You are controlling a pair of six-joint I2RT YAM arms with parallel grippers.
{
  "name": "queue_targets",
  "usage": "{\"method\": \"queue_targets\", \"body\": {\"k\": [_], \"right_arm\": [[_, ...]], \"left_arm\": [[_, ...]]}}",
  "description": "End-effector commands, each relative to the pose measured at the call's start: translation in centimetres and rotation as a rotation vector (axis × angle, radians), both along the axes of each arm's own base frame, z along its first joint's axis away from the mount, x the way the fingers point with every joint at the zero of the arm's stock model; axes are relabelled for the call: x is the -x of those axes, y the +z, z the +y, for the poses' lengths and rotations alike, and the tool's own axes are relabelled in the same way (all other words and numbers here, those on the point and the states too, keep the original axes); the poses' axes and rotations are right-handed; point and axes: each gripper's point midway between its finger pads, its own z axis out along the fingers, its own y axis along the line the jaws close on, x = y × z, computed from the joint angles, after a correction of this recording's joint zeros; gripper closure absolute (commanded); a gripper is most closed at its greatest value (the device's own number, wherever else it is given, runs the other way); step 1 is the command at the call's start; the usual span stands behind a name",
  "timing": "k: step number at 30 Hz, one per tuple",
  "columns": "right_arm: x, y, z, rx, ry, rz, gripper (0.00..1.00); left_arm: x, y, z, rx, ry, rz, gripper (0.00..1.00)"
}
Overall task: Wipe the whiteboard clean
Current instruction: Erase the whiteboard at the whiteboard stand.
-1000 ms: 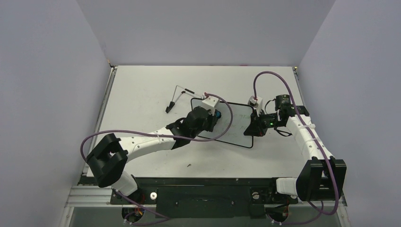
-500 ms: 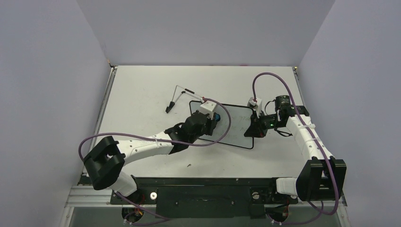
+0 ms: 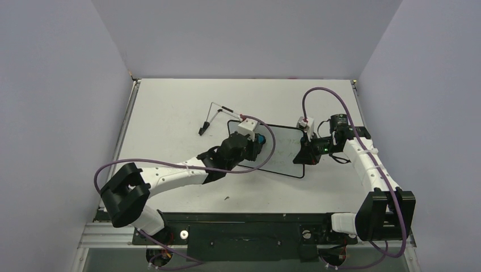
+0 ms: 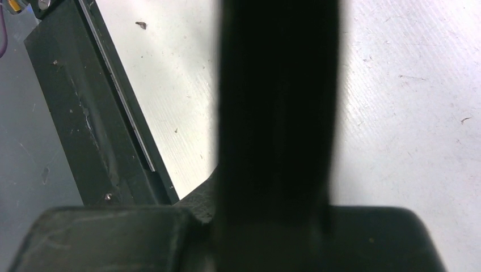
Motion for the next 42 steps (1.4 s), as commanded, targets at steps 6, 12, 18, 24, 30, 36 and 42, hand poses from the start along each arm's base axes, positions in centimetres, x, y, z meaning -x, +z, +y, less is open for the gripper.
{"method": "queue_targets", "body": {"k": [6,12,18,24,30,36,42], "right_arm": [[-0.7,1.1,1.0,0.006,0.015,-0.073,1.00],[-0.9,1.0,1.1,0.025,-0.010,-0.102,1.00],[-0.7,1.0,1.4,0.031,0.008,-0.109,1.00],[-0.6,1.0,1.5,0.032,0.015,-0.112,1.00],[-0.6,0.9,1.5,0.036,0.017,-0.114,1.00],[-0.6,0.9,1.5,0.037,0.019,-0.114,1.00],[-0.5,0.9,1.5,0.038,0.020,-0.118,1.00]], "left_arm": [[-1.4,2.6,-0.5,0.216,0.077,0.016,1.00],[-1.5,2.6,-0.4,0.178,0.079,-0.003,1.00],[0.1,3.6,-2.6,0.117,0.018,-0.084,1.00],[-2.0,2.9,0.3,0.231,0.136,-0.008,1.00],[-2.3,2.9,1.2,0.248,0.139,0.000,1.00],[0.0,4.8,-1.9,0.166,0.050,-0.114,1.00],[-1.3,4.2,0.1,0.194,0.137,-0.089,1.00]]}}
